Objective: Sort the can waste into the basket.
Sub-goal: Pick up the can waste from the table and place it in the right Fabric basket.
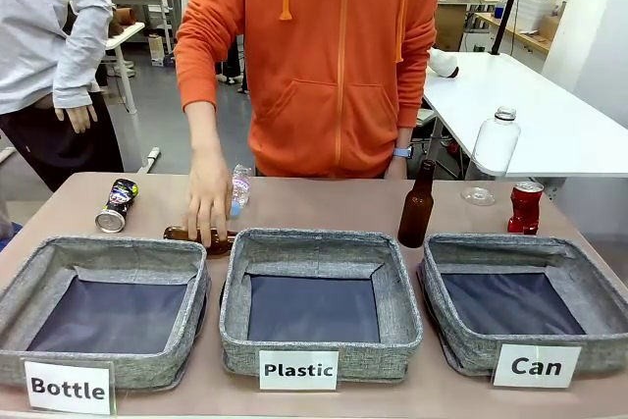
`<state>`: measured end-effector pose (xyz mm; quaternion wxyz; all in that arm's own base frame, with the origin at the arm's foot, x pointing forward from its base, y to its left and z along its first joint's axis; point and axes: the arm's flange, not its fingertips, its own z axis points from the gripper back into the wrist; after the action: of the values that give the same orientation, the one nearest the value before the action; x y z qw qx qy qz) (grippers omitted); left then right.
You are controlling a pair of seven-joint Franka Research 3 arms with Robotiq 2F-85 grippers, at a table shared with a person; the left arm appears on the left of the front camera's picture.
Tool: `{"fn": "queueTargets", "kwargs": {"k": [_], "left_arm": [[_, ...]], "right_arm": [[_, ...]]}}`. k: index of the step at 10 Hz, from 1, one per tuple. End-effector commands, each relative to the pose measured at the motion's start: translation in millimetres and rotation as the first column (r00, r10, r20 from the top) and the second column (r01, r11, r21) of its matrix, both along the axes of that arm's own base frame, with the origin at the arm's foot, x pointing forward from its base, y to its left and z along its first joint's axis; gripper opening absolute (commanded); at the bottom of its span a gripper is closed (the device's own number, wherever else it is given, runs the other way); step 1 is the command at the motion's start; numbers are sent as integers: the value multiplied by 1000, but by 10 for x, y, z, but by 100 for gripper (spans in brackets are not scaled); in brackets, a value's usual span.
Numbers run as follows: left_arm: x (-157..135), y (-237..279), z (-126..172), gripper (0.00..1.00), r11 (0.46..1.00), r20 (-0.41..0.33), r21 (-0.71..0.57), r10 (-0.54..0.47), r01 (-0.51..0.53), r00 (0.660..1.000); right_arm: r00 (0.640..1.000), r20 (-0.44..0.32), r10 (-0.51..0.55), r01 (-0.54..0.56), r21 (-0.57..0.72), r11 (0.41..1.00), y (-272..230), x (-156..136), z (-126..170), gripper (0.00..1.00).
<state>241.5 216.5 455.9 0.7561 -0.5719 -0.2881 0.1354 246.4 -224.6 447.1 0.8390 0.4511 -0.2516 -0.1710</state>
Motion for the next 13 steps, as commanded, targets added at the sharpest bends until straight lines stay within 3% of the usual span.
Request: {"fn": "queueTargets", "kwargs": {"k": [1,2,4,5,6,8,9,11,13], "left_arm": [[5,15,2,100,1000,29,-3,-6,6,1000],[5,15,2,100,1000,29,-3,-6,6,1000],[5,15,2,100,1000,29,-3,-6,6,1000],[5,15,2,100,1000,29,-3,-6,6,1000],[5,15,2,100,1000,29,-3,-6,6,1000],[5,15,2,100,1000,29,-3,-6,6,1000],[5,15,2,100,1000,29,-3,-6,6,1000],[5,15,2,100,1000,29,-3,-6,6,1000],[5,15,2,100,1000,29,-3,-6,6,1000]], "right_arm": [[991,76,114,-90,-268,959,-33,416,-105,100],[980,106,168,-119,-362,924,24,621,-165,100],[973,172,157,-55,-486,872,187,964,-277,100],[960,225,165,-4,-581,814,264,1150,-329,100],[939,239,247,-50,-616,786,322,1273,-401,100],[930,201,308,-131,-601,788,377,1338,-460,100],[950,178,257,-96,-615,782,386,1186,-280,100],[950,178,257,-96,-615,782,386,1186,-280,100],[922,161,353,-179,-629,757,396,1241,-419,100]]}}
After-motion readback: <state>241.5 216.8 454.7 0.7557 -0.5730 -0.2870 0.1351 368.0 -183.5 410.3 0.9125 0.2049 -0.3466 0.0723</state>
